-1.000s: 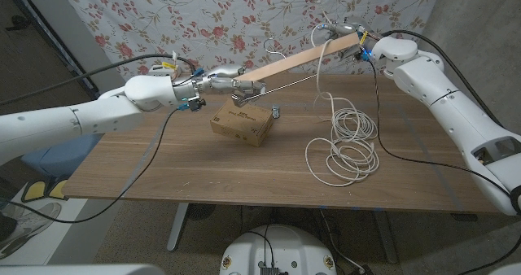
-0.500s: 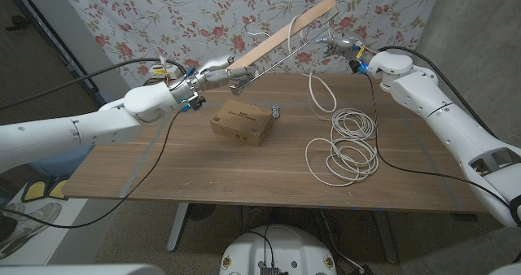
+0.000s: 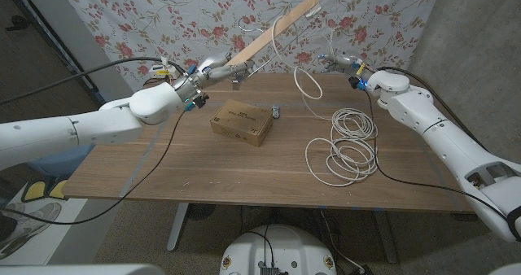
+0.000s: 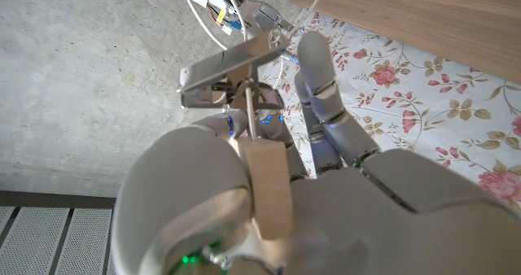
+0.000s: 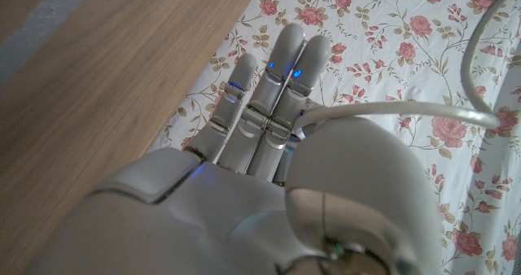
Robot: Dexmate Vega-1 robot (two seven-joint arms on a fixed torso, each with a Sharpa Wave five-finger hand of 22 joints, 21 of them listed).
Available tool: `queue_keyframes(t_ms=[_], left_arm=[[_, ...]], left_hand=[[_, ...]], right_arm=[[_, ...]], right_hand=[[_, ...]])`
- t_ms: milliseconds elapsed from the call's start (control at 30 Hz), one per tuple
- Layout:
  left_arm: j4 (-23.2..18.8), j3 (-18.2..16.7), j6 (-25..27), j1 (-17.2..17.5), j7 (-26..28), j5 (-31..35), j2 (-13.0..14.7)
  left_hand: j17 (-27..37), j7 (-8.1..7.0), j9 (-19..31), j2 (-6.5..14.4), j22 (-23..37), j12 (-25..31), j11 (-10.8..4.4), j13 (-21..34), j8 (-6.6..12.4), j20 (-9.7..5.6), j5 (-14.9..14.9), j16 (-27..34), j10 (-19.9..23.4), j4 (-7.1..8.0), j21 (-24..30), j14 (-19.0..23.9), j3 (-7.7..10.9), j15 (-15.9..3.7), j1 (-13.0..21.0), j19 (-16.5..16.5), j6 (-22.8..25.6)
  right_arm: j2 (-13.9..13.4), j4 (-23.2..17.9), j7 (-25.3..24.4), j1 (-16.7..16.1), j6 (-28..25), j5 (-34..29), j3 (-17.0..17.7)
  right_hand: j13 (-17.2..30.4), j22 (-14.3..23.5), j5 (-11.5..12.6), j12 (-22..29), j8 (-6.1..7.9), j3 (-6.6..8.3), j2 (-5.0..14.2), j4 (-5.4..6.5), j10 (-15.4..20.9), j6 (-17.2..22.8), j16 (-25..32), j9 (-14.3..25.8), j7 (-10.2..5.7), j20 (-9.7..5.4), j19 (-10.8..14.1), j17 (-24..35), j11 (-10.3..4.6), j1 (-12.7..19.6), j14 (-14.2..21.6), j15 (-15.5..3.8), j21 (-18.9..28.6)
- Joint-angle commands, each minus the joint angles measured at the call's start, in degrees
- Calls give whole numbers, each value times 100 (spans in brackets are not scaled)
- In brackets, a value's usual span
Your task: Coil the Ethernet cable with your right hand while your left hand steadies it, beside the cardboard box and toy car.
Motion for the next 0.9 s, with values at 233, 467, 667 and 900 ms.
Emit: queue_keyframes(t_ms=[233, 467, 667, 900], left_arm=[[-635, -7, 1630, -312, 1052, 771, 40], [-919, -60, 2573, -433, 1264, 1113, -40], [-1041, -121, 3296, -502, 1169, 1312, -180], [-960, -201, 3832, -588, 643, 1526, -444]], left_hand=[[23, -17, 33, 33, 10, 31, -42, 7, 51, 413, -11, 160, 15, 20, 32, 1997, 26, -1418, -1, -2150, -18], [24, -17, 28, 34, -11, 34, -46, 8, 60, 413, -16, 175, 23, 18, 31, 1979, 25, -1424, -6, -2135, -26], [23, -19, 25, 38, -16, 30, -51, 8, 70, 409, -21, 197, 7, 16, 37, 1992, 25, -1420, -8, -2133, -30], [22, -14, 13, 45, -33, 33, -47, 8, 79, 405, -30, 217, 16, 13, 43, 1978, 24, -1421, -11, -2124, -38]], right_arm=[[130, 381, -207, -718, 411, 377, 181], [151, 389, -468, -1091, 623, 486, 315], [127, 199, -833, -1508, 868, 532, 479], [20, -257, -1527, -2013, 1204, 239, 613]], right_hand=[[2, -15, 52, -38, 41, 40, 31, 8, -27, 742, -40, 51, 604, -848, -31, 10, 14, 17, 23, -29, 79], [-15, -27, 55, -49, 38, 38, 27, -1, -19, 751, -59, 61, 608, -850, -56, 2, 22, 15, 28, -28, 94], [-7, -34, 59, -54, 32, 35, 24, -6, -41, 749, -69, 70, 589, -859, -75, 16, 27, 12, 15, -29, 104], [10, -43, 64, -49, 31, 23, 17, -5, -50, 752, -89, 97, 586, -866, -98, 23, 23, -1, 5, -30, 118]])
